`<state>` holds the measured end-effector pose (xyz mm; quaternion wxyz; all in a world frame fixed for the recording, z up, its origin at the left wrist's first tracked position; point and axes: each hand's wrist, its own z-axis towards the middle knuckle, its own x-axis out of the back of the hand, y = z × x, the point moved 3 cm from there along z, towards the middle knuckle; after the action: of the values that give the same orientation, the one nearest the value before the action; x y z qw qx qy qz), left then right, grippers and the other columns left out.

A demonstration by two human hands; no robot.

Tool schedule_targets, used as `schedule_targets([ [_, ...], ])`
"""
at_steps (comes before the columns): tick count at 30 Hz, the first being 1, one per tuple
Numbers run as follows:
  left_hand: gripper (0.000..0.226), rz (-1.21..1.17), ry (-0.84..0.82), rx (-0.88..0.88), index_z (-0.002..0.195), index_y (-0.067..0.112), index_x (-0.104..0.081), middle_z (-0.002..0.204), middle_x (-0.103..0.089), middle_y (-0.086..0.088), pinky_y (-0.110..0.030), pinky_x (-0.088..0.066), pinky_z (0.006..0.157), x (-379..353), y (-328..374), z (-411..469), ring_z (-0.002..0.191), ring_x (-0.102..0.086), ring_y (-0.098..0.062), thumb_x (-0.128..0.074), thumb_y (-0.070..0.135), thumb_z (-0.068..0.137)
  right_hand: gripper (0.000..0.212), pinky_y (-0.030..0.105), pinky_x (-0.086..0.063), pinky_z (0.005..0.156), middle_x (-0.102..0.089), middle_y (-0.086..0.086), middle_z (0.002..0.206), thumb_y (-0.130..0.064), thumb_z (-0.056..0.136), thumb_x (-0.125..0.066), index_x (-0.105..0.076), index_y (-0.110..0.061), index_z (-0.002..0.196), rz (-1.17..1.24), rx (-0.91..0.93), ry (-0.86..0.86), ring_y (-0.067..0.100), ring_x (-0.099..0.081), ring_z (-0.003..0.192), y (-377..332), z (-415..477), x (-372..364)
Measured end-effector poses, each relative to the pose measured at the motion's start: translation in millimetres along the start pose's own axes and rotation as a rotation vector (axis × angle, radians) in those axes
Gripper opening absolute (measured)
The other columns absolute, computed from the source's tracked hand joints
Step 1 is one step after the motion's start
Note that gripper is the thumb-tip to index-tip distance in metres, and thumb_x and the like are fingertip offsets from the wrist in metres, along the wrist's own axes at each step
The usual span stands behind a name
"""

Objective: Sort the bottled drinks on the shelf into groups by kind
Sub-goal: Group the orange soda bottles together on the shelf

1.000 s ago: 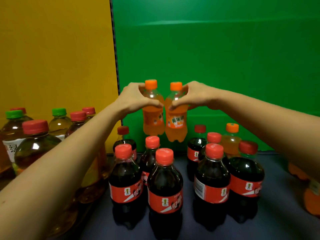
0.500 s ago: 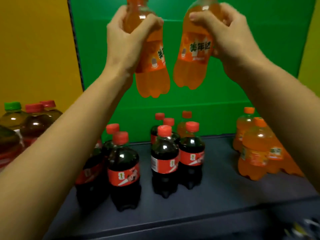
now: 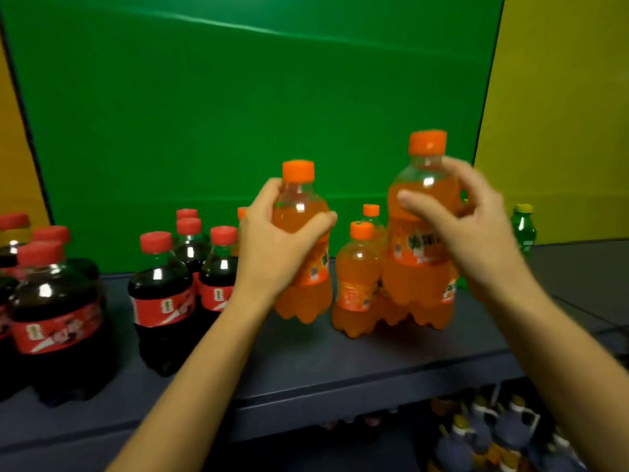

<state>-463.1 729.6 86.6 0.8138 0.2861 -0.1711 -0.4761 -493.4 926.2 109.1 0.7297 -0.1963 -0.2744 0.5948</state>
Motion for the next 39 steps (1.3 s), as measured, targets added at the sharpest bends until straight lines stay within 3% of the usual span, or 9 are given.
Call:
schedule_targets([
  [3, 0.029, 0.082, 0.020, 0.050, 0.076, 0.027, -0.050, 0.073, -0.057, 0.009, -0.015, -0.044, 0.066, -16, -23, -17, 0.067, -0.054, -0.003, -0.072, 0.035, 0.058, 0.050, 0.025, -0.047, 0.088, -0.053, -0.006, 0.107, -0.050, 0.058, -0.077, -0.048, -0.048, 0.099, -0.002, -0.048, -0.005, 0.016, -0.056, 0.104, 34, -22, -1],
  [7, 0.032, 0.197, 0.042, 0.104, 0.088, 0.022, -0.054, 0.088, -0.062, -0.005, -0.035, -0.050, 0.079, -27, -51, -37, 0.084, -0.060, -0.019, -0.072, 0.034, 0.064, 0.056, 0.024, -0.042, 0.089, -0.043, -0.028, 0.108, -0.043, 0.063, -0.079, -0.040, -0.051, 0.102, -0.025, -0.089, -0.050, 0.006, -0.049, 0.105, 69, -46, -16],
  [13, 0.048, 0.266, 0.125, 0.116, 0.103, 0.023, -0.054, 0.101, -0.063, -0.003, -0.042, -0.050, 0.087, -30, -69, -39, 0.096, -0.060, -0.021, -0.071, 0.045, 0.065, 0.062, 0.015, -0.039, 0.087, -0.043, -0.025, 0.112, -0.044, 0.066, -0.075, -0.040, -0.035, 0.116, 0.077, -0.149, 0.021, 0.004, -0.047, 0.109, 96, -62, -42],
  [17, 0.058, 0.341, 0.123, 0.163, 0.118, 0.020, -0.044, 0.117, -0.055, -0.003, -0.037, -0.043, 0.096, -30, -78, -35, 0.110, -0.053, -0.021, -0.077, 0.032, 0.071, 0.055, 0.004, -0.035, 0.087, -0.034, -0.031, 0.113, -0.039, 0.074, -0.069, -0.031, -0.043, 0.114, 0.122, -0.098, 0.045, -0.014, -0.038, 0.109, 94, -66, -62],
  [21, 0.063, 0.357, 0.099, 0.215, 0.121, 0.015, -0.042, 0.119, -0.053, -0.007, -0.042, -0.043, 0.097, -27, -88, -29, 0.111, -0.053, -0.023, -0.074, 0.038, 0.072, 0.060, -0.007, -0.023, 0.086, -0.037, -0.017, 0.124, -0.036, 0.083, -0.061, -0.031, -0.025, 0.133, 0.153, -0.100, -0.006, -0.022, -0.030, 0.109, 94, -65, -82],
  [25, 0.064, 0.361, 0.113, 0.271, 0.125, 0.012, -0.037, 0.124, -0.050, -0.009, -0.040, -0.041, 0.099, -27, -90, -25, 0.115, -0.050, -0.024, -0.073, 0.029, 0.076, 0.066, -0.010, -0.016, 0.088, -0.031, -0.002, 0.142, -0.037, 0.087, -0.055, -0.023, -0.018, 0.142, 0.125, -0.131, -0.061, -0.005, -0.024, 0.123, 98, -59, -100],
  [34, 0.087, 0.356, 0.093, 0.390, 0.137, 0.022, -0.028, 0.132, -0.050, -0.008, -0.045, -0.042, 0.102, -16, -87, -29, 0.120, -0.051, -0.023, -0.068, 0.050, 0.065, 0.062, 0.015, -0.032, 0.101, -0.046, 0.001, 0.136, -0.032, 0.084, -0.064, -0.034, -0.017, 0.137, 0.135, -0.134, -0.038, 0.009, -0.041, 0.123, 96, -55, -95],
  [37, 0.089, 0.391, 0.028, 0.371, 0.144, 0.019, -0.022, 0.140, -0.044, -0.004, -0.039, -0.037, 0.108, -8, -71, -39, 0.126, -0.045, -0.017, -0.069, 0.041, 0.072, 0.064, -0.007, -0.015, 0.095, -0.040, 0.001, 0.142, -0.019, 0.084, -0.065, -0.033, -0.014, 0.140, 0.082, -0.045, -0.014, -0.007, -0.026, 0.123, 88, -57, -88],
  [39, 0.078, 0.437, 0.006, 0.326, 0.143, 0.016, -0.027, 0.139, -0.041, 0.003, -0.033, -0.036, 0.108, -3, -56, -49, 0.128, -0.042, -0.012, -0.070, 0.030, 0.079, 0.063, -0.003, -0.015, 0.101, -0.039, 0.002, 0.143, -0.014, 0.084, -0.065, -0.035, -0.015, 0.139, 0.073, 0.037, 0.002, -0.005, -0.026, 0.126, 81, -59, -82],
])
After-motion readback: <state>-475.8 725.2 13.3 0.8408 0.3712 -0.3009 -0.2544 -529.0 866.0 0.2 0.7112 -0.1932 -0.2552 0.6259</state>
